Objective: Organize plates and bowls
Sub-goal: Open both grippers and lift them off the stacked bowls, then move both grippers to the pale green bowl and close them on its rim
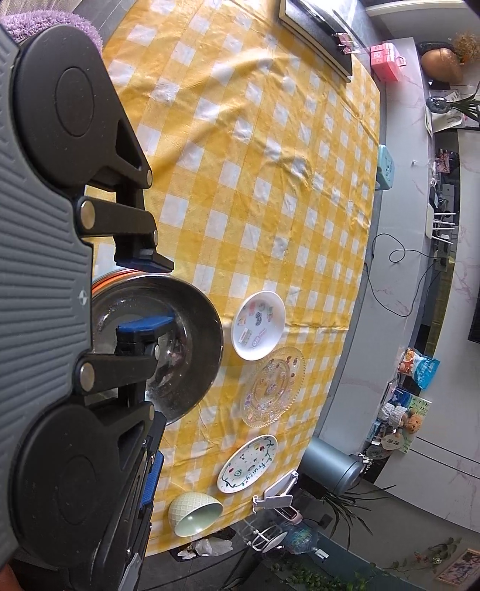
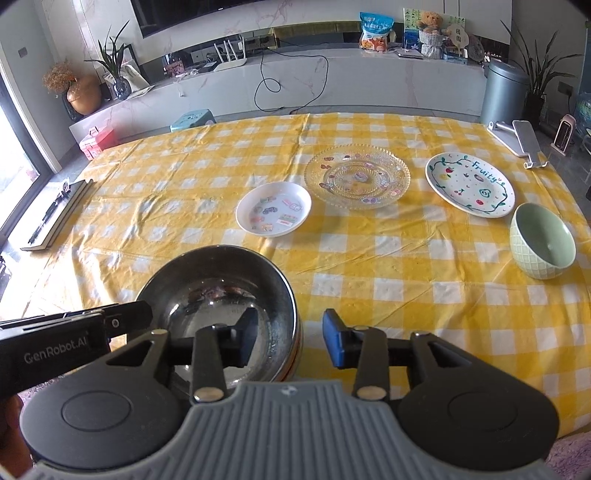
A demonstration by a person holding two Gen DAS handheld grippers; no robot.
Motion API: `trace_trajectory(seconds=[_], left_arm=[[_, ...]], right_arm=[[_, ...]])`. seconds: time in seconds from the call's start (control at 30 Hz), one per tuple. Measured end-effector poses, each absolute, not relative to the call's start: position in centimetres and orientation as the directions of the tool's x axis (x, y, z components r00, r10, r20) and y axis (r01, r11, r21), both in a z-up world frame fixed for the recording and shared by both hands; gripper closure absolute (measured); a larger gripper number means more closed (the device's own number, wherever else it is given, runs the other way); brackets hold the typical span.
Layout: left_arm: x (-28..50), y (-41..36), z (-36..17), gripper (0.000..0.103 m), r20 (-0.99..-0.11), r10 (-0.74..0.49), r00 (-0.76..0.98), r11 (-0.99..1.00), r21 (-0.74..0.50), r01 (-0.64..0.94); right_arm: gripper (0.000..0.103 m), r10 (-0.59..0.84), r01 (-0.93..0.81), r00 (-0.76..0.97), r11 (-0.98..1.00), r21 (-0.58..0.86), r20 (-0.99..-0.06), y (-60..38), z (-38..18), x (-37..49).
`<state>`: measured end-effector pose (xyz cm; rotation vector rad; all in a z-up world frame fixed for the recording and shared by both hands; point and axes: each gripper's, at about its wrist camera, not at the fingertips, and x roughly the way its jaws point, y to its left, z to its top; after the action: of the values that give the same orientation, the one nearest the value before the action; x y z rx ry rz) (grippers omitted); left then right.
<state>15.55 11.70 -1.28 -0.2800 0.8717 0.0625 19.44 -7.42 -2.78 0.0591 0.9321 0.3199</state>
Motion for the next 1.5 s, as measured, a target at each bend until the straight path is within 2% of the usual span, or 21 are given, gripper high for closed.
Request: trace_trajectory(seconds=[0.03,0.2,0.37,0.5,0.7,0.8,0.9,1.2,1.5], left_arm=[[15.4,11.6,-0.9,0.07,-0.752,-0.061,0.656,0.961,-0.221,-0.165],[14.8,10.2,0.8,0.064,-0.7,-0.083,0.709,0.964,-0.237,-0.121],[14.8,6.9,1.8,0.06,-0.671,-0.131,0.73,0.971,-0.234,-0.041],[15.1,4.0,2.1,0.055,-0.666,-0.167,0.727,0.974,-0.225,0.017],[15.8,-0.4,1.6,0.053,-0.679,-0.199,0.706,0.977,-0.197,0.086],[16.3,-2.4,1.2,0.051,-0.689,-0.211,0.693,0.977,-0.177,0.121],[17.0,-3.9,0.8,0.05,-0.698,-0.213,0.683,0.977,-0.16,0.141],[19.9,-5.8,-0.3,0.047,-0.704,-0.225,0.674,0.973,-0.203,0.112],[23.2,-6.8,-1.2,0.042,-0.7,-0.205,0.684,0.972,-0.225,0.062]], right_arm=[[0.057,0.296,-0.24,0.565,0.952,0.19,-0.77,-7.8,-2.4,19.3],[0.049,0.278,-0.2,0.626,0.96,0.194,-0.729,-10.2,-0.8,18.2],[0.048,0.231,-0.126,0.665,0.972,0.198,-0.71,-13.8,-0.3,17.3],[0.047,0.195,-0.052,0.683,0.974,0.22,-0.704,-17.4,-0.3,16.9],[0.046,0.154,0.042,0.7,0.966,0.256,-0.697,-22.2,-0.8,16.7],[0.038,0.125,0.086,0.707,0.962,0.26,-0.696,-24.4,-1.4,16.8],[0.037,0.097,0.126,0.703,0.958,0.257,-0.705,-26.3,-2.1,17.4],[0.035,0.029,0.226,0.691,0.94,0.254,-0.722,-30.4,-3.7,21.1],[0.034,0.003,0.218,0.707,0.95,0.222,-0.708,-30.9,-4.7,25.9]])
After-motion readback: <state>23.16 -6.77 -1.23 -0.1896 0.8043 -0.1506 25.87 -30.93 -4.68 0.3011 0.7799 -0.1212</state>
